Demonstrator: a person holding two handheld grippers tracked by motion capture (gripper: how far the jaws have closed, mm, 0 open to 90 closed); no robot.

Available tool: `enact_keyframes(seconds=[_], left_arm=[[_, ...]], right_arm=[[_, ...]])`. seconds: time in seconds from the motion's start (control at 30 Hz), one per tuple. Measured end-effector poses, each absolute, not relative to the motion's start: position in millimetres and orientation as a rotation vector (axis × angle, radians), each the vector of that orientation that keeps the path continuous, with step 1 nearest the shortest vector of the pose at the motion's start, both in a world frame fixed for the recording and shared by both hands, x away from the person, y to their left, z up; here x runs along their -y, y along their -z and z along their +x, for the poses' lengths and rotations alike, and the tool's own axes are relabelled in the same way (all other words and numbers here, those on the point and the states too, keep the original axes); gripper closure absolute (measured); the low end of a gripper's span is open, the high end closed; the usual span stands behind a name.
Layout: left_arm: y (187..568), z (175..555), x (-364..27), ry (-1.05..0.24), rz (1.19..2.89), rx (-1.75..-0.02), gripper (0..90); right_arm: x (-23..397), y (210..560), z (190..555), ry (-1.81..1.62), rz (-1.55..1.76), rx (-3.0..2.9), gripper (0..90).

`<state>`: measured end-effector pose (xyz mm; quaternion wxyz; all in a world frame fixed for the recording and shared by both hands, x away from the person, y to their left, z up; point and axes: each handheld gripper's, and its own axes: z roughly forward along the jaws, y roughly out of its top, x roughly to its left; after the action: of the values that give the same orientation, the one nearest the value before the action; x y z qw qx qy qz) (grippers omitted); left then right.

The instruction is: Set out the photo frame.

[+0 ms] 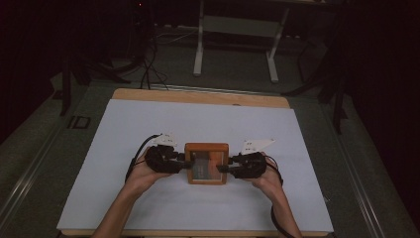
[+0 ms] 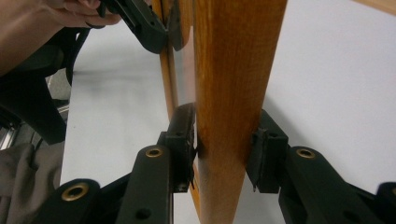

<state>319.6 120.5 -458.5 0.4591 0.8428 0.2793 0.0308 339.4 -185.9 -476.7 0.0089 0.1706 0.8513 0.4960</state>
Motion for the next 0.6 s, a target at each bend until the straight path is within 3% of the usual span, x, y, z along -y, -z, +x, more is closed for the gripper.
enact_keyframes(seconds=[0.6], left_arm=[[464,320,-136,-0.037,2.064,-0.728,64.7]], right_arm=[[170,490,340,-1.53,0.561,-2.727,65.7]])
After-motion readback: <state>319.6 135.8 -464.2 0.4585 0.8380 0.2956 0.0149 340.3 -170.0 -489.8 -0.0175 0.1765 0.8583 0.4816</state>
